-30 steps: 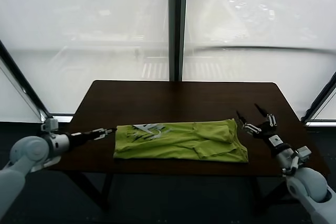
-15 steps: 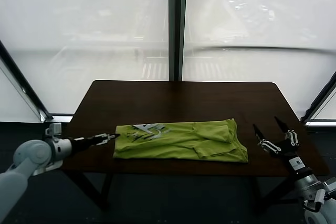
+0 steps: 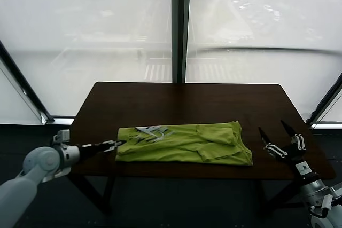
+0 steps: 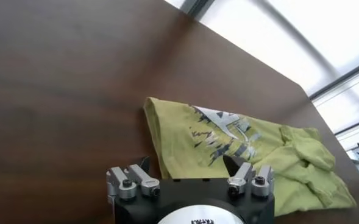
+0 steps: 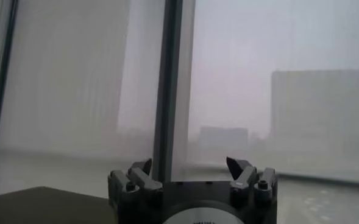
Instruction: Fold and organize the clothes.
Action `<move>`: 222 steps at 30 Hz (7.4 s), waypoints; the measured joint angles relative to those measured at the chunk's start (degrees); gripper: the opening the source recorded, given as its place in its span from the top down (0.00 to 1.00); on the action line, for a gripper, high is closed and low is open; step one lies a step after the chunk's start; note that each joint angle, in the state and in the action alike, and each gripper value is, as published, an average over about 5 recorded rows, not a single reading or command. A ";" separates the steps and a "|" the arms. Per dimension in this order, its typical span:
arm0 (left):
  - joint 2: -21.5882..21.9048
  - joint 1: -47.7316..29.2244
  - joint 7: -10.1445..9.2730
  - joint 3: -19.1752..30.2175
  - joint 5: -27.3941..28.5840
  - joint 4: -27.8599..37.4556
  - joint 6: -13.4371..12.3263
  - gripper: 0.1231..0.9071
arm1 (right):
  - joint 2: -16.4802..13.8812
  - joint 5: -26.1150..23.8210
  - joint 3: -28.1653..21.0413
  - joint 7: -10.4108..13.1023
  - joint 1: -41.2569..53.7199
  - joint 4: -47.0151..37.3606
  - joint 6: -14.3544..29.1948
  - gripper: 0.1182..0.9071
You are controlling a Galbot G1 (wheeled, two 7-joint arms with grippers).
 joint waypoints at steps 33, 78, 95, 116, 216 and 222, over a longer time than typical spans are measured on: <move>-2.33 -1.97 -2.08 2.48 5.03 -1.30 0.45 0.95 | 1.80 -0.04 -3.43 1.69 3.74 0.49 -1.34 0.00; -4.67 -3.89 -15.22 0.36 1.15 -16.86 0.20 0.94 | 11.62 -6.37 -1.80 -0.16 2.26 0.82 0.68 0.00; -18.45 -11.24 -16.60 11.93 4.57 -14.76 0.19 0.94 | 15.59 -7.85 1.61 -0.51 -2.59 0.03 1.85 0.00; -25.60 -11.14 -16.26 13.98 6.87 -10.24 0.19 0.94 | 16.73 -8.54 1.68 -0.51 -2.83 -0.44 1.74 0.00; -22.22 3.34 -17.75 -7.15 18.56 -17.52 -2.78 0.00 | -6.32 -31.48 -45.59 -7.75 39.24 -2.76 -27.36 0.97; -23.01 3.93 -17.64 -7.16 19.33 -17.50 -2.88 0.00 | -8.61 -31.16 -43.32 -7.78 36.59 -2.75 -26.83 0.97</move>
